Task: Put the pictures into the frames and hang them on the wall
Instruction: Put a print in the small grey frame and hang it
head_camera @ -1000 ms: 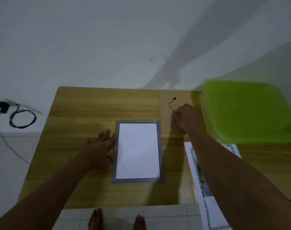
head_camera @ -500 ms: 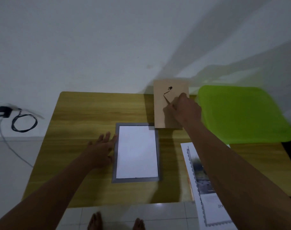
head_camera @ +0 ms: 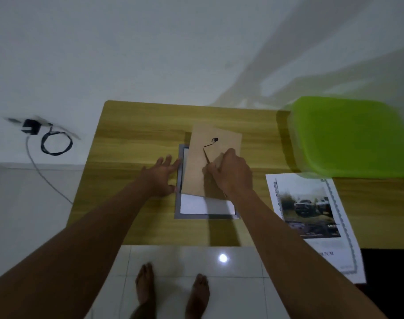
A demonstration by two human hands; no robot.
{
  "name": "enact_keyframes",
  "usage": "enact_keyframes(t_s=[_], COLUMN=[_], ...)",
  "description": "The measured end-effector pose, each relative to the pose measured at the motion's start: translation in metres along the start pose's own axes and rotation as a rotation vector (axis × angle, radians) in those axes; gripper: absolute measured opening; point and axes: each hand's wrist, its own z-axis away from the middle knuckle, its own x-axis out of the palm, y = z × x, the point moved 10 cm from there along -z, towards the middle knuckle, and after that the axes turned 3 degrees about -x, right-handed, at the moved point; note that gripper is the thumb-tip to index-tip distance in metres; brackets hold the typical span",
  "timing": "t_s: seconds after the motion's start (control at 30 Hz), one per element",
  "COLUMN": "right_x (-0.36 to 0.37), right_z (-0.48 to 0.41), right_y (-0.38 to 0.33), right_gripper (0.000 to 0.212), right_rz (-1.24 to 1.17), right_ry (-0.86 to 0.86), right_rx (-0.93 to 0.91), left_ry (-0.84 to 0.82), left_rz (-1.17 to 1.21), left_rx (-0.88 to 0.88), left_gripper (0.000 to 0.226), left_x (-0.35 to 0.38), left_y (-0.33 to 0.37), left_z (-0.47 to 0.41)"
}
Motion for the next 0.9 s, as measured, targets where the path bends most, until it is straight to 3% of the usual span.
enact_keyframes(t_s=[0.5, 0.9], right_x=[0.019, 0.023], right_z=[0.017, 0.01], right_y=[-0.01, 0.002], right_gripper=[0.04, 0.047], right_rz=[0.079, -0.011], right_ry=[-0.02, -0.052], right_rx=[-0.054, 0.005], left_ry=[0.048, 0.038], left_rz=[0.016, 0.027], left_rx=[0.008, 0.015], left_gripper=[0.097, 0.095], left_x=[0.001, 0.001], left_y=[-0.005, -0.005], left_z=[-0.005, -0.006])
